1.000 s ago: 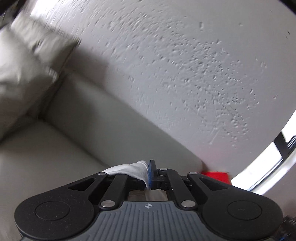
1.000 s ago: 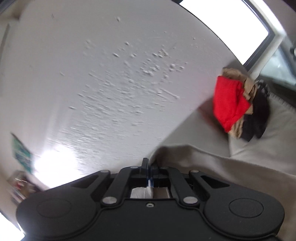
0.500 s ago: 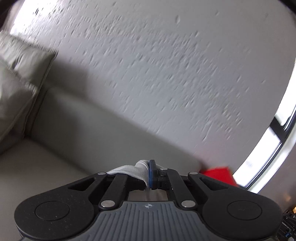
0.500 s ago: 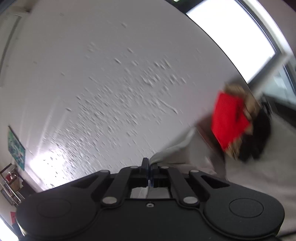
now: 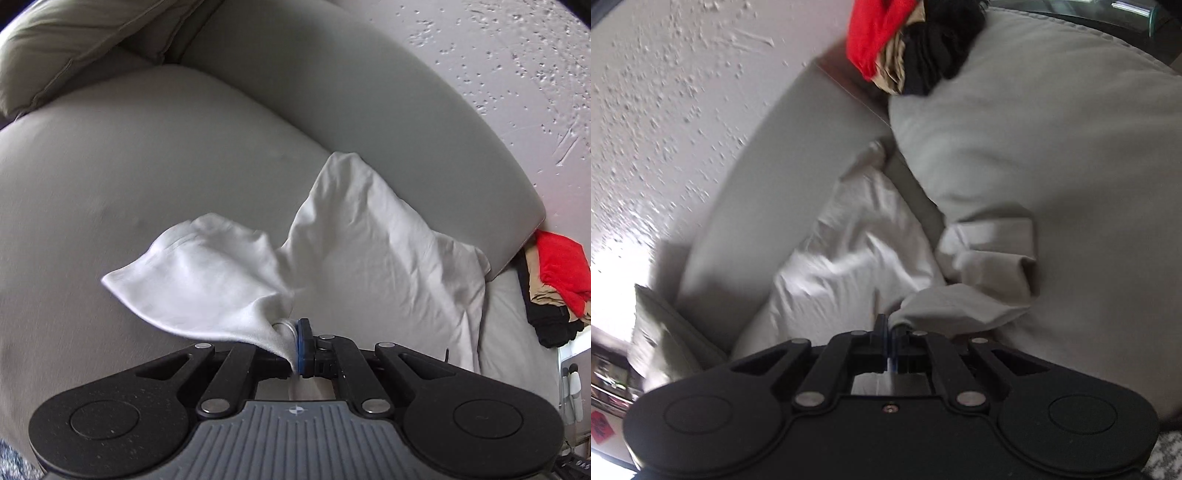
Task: Fold clothes
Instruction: 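Lay the t-shirt flat on the sofa with both grippers and open them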
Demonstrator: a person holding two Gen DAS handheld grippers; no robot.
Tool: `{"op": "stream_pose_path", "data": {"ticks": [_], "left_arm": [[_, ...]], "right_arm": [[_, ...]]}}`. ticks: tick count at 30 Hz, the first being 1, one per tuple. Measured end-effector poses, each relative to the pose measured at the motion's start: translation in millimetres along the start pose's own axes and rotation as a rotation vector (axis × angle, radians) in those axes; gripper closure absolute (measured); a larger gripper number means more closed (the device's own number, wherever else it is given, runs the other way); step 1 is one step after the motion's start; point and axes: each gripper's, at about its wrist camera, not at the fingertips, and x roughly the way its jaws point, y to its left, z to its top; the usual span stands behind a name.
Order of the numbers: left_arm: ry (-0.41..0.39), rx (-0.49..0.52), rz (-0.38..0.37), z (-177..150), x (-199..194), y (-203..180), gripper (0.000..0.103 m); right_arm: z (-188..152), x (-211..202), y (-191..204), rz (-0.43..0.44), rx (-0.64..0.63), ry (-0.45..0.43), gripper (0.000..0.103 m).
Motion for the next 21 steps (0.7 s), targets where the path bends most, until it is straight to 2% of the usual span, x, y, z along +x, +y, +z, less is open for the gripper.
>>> {"op": "stream_pose_path", "data": {"ticks": [4,9,12,16,21], "left_arm": [[-0.019,0.033,0.0,1,-22,-4,0.101],[-0.066,0.117,-0.052,7,-76,-21,0.102],[-0.072,0.148,-0.068,2,-104,-18,0.102],[-0.034,0.211,-0.014,-18,-109,-9,0.102],[0.067,0.291,0.166,-51,-57,4,0.101]], "right_arm": [[-3,-15,4,-0.021,-0.009,0.011,0.101],[-5,-52,12,0.02,-0.027,0.007,0.101],[-11,-73,13,0.035,-0.041,0.017,0.101],[-29,-85,8,-0.007,-0.09,0.036,0.101],[-55,-60,-6,-0.106,-0.164,0.079,0.101]]}}
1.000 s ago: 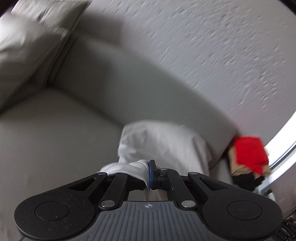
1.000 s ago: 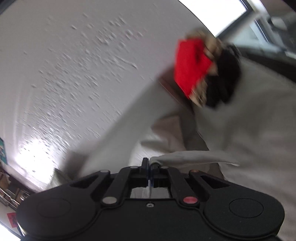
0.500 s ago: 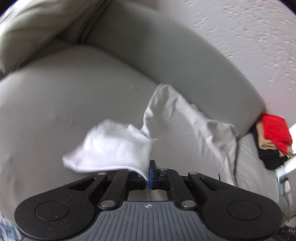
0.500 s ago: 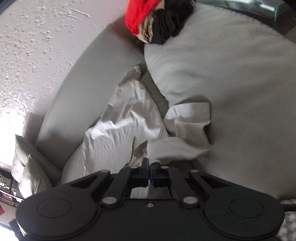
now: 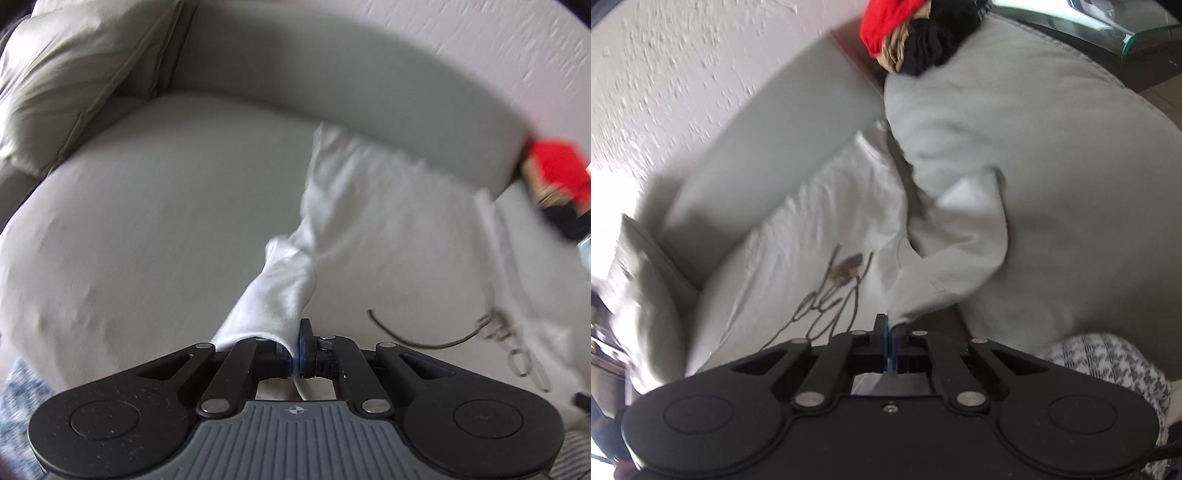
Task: Fold clothes
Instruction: 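Lay the t-shirt flat on the sofa with both grippers and open them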
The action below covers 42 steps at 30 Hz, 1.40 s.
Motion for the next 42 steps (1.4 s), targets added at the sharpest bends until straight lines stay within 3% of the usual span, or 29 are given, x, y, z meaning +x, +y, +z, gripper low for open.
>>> {"op": "stream_pose_path", "data": {"ticks": [4,6,9,12,14,16,18,22,28,30,31,32,33,37,42], "left_arm": [[0.044,0.103,0.143,-22,22,-7,0.096],[0.031,0.15,0.195,-25,13,-6,0.088],[-0.015,0.191,0.253,-27,-10,0,0.087],[-0.086,0.188,0.228,-32,-41,5,0.087],[-0.072,0.199,0.1,-40,-49,-1,0.084],[-0.025,0.237,-0.04,-51,-49,-14,0.075],[0.031,0.338,-0.111,-70,-39,-39,0.071],[0.075,0.526,-0.069,-104,-16,-84,0.07],[0.078,0.6,-0.022,-113,10,-106,0.066],[0.068,0.618,-0.011,-119,11,-107,0.07],[0.061,0.626,-0.007,-121,10,-107,0.075],[0.055,0.636,-0.001,-121,8,-108,0.086],[0.048,0.646,0.005,-121,6,-108,0.091],[0.074,0.649,-0.036,-111,-9,-101,0.092],[0.171,0.692,0.019,-117,9,-101,0.089]], "right_arm": [[-13,17,3,-0.077,-0.116,0.025,0.097],[-15,12,4,-0.102,-0.162,0.031,0.091],[-16,-9,6,-0.125,-0.214,0.008,0.077],[-17,-35,11,-0.129,-0.257,-0.067,0.064],[-19,-42,13,-0.055,-0.249,-0.076,0.062],[-25,-27,14,0.069,-0.219,0.034,0.062],[-36,-9,18,0.152,-0.225,0.144,0.062],[-71,14,43,0.137,-0.418,0.209,0.063],[-90,35,67,0.045,-0.618,0.179,0.063],[-100,42,67,-0.013,-0.681,0.174,0.073],[-104,45,66,-0.049,-0.728,0.156,0.087],[-105,43,67,-0.059,-0.735,0.151,0.091],[-104,40,67,-0.064,-0.734,0.148,0.095],[-96,19,69,-0.032,-0.699,0.176,0.099],[-101,35,63,-0.074,-0.705,0.277,0.1]]}}
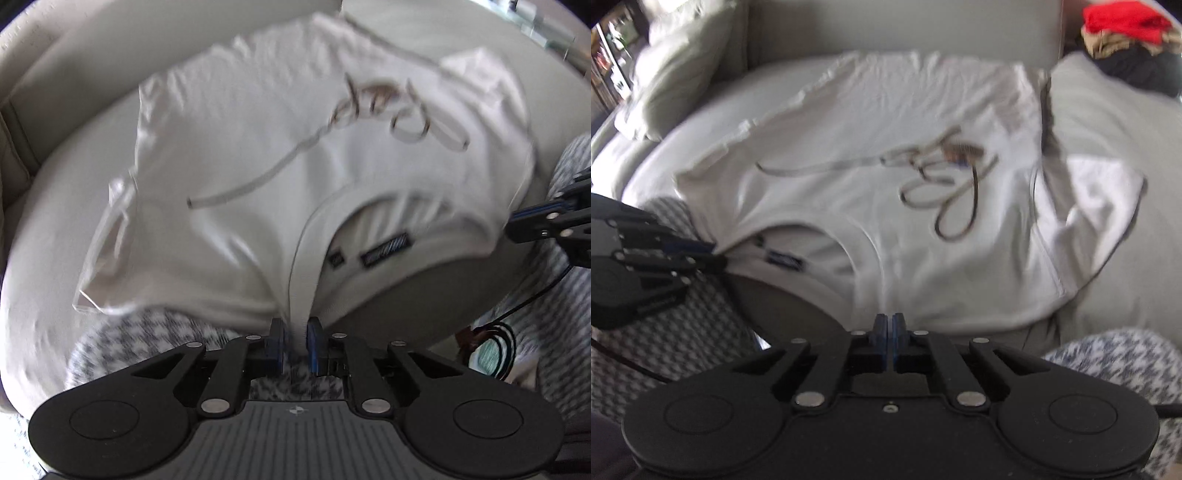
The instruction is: Fold clothes
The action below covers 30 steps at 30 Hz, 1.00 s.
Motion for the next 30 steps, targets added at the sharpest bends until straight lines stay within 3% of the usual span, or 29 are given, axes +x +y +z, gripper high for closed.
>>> {"op": "stream_pose_path", "data": {"ticks": [3,5,8,11,13,17,18,22,24,27,28,29,30], "left_arm": [[-0.014,-0.015,-0.029,-4,-10,2,0.081],[-0.063,-0.066,-0.077,-3,-23,12,0.077],[-0.167,-0.153,-0.12,2,-43,29,0.07],[-0.212,-0.227,-0.061,24,-31,34,0.067],[-0.215,-0.267,-0.022,37,-17,35,0.067],[-0.126,-0.28,0.024,40,22,27,0.068],[-0.142,-0.265,0.039,34,20,24,0.068],[-0.049,-0.213,0.008,8,3,19,0.069],[-0.07,-0.201,0.003,6,-4,19,0.07],[-0.137,-0.224,-0.012,13,-16,22,0.068],[-0.165,-0.238,-0.018,17,-20,24,0.068],[-0.187,-0.24,-0.02,22,-22,24,0.066],[-0.206,-0.239,-0.021,28,-23,24,0.065]], "right_arm": [[-5,-4,-8,0.05,0.056,0.008,0.095],[-3,-19,-16,0.078,0.096,-0.054,0.085],[8,-38,-28,0.074,0.139,-0.174,0.082],[29,-29,-38,0.038,0.176,-0.233,0.082],[43,-11,-41,0.048,0.206,-0.229,0.082],[44,24,-33,-0.015,0.148,-0.162,0.082],[38,28,-32,-0.034,0.13,-0.143,0.082],[13,13,-34,-0.026,0.117,-0.053,0.082],[7,7,-38,-0.001,0.146,-0.028,0.082],[11,-6,-51,0.039,0.212,-0.101,0.081],[15,-12,-57,0.051,0.241,-0.146,0.075],[20,-19,-64,0.063,0.27,-0.19,0.061],[24,-24,-76,0.066,0.317,-0.234,0.053]]}}
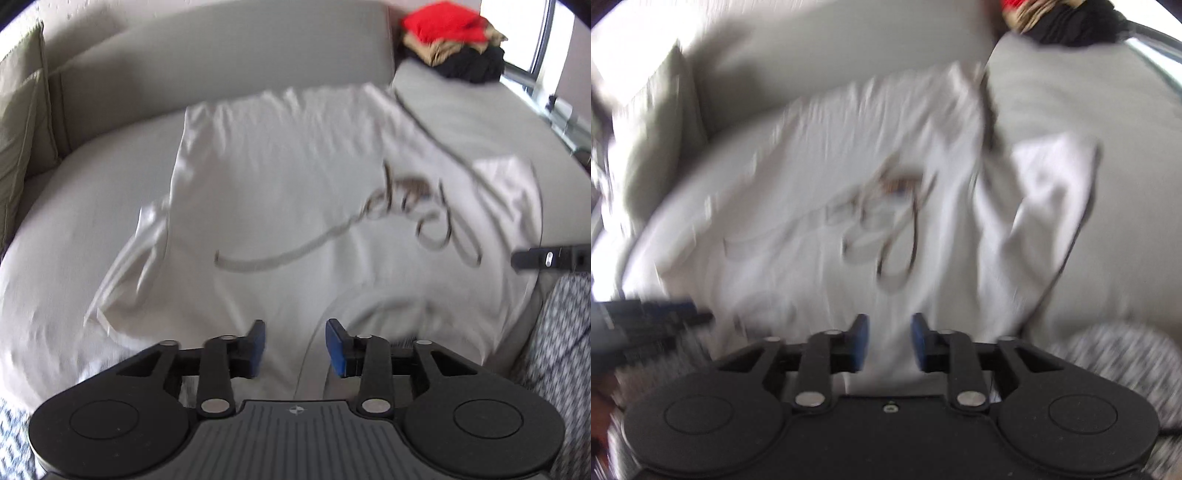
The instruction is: Fold clothes
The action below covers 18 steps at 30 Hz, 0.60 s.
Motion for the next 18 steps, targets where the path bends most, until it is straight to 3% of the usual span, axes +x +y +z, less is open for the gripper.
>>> {"op": "stream_pose_path", "data": {"ticks": [1,4,10,15,18], "left_arm": [[-0.012,0.002,-0.007,6,2,-2,0.065],[-0.006,-0.017,-0.04,17,19,-11,0.065],[0.048,-0.058,-0.073,17,46,-18,0.064],[0.061,-0.079,-0.084,12,52,-17,0.062],[0.064,-0.073,-0.078,13,53,-18,0.062]], "right_arm": [[9,-5,-10,0.003,0.049,-0.045,0.045],[33,-10,-56,-0.002,0.223,-0.14,0.045],[50,-6,-147,-0.047,0.539,-0.239,0.055],[57,17,-176,0.065,0.6,-0.21,0.061],[63,33,-176,0.061,0.561,-0.203,0.074]]}}
